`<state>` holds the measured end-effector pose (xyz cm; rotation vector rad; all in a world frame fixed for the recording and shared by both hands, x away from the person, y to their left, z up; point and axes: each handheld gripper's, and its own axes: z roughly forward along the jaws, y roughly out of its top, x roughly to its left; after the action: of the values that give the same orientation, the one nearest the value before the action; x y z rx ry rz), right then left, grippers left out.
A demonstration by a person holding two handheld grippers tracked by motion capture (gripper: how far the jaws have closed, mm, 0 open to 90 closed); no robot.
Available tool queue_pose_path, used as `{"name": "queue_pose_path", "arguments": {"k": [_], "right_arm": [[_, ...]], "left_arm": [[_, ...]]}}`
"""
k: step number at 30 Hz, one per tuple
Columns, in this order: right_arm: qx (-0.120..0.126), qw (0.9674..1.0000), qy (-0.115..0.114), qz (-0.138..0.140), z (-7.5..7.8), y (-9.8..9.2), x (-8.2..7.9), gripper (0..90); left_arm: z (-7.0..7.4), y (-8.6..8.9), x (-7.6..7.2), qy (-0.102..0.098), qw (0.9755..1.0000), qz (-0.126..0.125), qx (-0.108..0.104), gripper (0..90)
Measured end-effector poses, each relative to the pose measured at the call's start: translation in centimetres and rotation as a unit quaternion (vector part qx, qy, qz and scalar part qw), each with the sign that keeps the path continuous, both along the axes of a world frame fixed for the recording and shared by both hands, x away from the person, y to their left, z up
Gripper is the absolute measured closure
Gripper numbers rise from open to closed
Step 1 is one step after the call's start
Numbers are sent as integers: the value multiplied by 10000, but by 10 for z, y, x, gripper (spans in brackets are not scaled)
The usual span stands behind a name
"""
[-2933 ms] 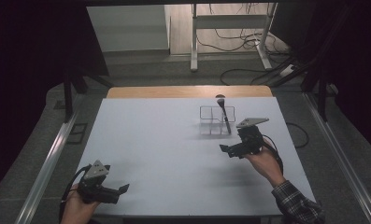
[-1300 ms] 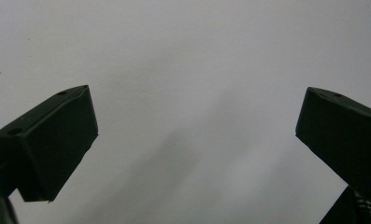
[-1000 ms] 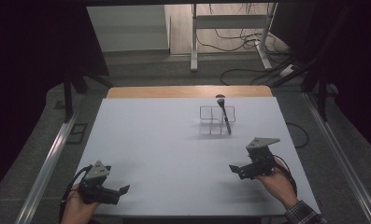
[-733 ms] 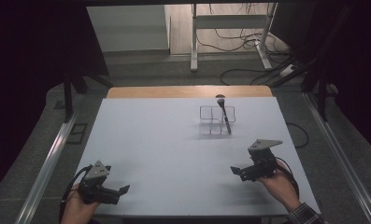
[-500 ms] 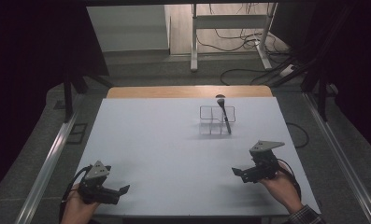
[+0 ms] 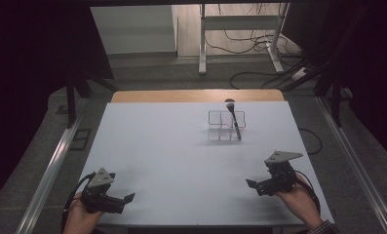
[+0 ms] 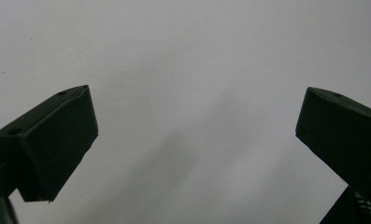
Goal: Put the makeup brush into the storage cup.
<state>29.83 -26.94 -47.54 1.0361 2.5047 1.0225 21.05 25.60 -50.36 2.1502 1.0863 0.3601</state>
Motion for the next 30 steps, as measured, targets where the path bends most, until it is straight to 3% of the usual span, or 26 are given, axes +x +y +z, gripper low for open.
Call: {"name": "queue_pose_path", "arguments": {"k": [30], "right_arm": [[-85, 9996, 6, -262, 0, -23, -21, 0]], "left_arm": [[-1, 4, -1, -6, 10000, 57, 62, 0]]}}
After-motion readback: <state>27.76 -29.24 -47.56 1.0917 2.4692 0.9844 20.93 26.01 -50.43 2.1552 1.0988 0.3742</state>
